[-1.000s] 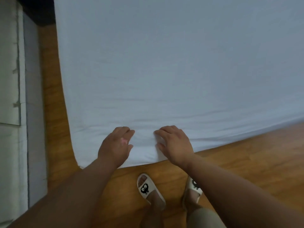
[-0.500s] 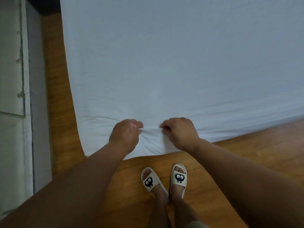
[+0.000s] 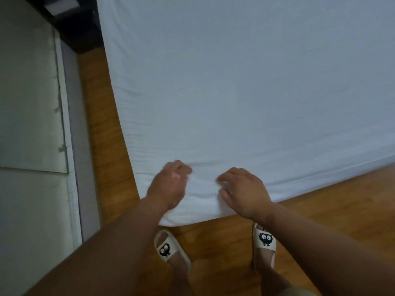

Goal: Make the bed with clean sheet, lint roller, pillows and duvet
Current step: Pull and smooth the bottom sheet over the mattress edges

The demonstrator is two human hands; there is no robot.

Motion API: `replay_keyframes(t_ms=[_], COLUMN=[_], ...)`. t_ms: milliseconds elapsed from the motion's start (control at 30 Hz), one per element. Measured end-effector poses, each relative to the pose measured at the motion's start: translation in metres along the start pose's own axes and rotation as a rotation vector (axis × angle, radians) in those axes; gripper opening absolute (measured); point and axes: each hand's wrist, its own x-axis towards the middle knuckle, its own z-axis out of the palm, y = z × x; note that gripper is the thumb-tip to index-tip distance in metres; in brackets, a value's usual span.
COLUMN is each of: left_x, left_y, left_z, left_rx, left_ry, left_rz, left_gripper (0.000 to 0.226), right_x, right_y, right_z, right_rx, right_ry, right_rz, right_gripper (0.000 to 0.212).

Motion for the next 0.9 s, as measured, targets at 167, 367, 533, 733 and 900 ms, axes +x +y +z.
replay_keyframes(t_ms=[167, 367, 533, 733, 900], left_x=[0.026, 0.06, 0.084, 0.111, 0.119], left_y=[-0.095, -0.178, -0.179, -0.173, -0.182], left_z=[-0.037, -0.059, -0.057, -0.056, -0.071], left_rx=[0.206, 0.289, 0.271, 0.319, 0.283], left_ry=[-0.114, -0.115, 0.038, 0.014, -0.082], left_rz=[0.168, 0.439, 0.721, 0.904, 0.996], left_gripper=[0.065, 0.054, 0.021, 0.012, 0.015], right_x=[0.034, 0.063, 0.079, 0.091, 0.1], right_y=[-0.082, -0.18, -0.194, -0.185, -0.194], right_z=[0.044, 0.103, 0.126, 0.132, 0.122], right_rx=[0.065, 0.044, -0.125, -0.204, -0.085], right_ry=[0.088, 0.235, 0.369, 0.373, 0.388], right_rz=[0.121, 0.312, 0.436, 0.471, 0.483], right_gripper=[0.031, 0.042, 0.014, 0.014, 0.036])
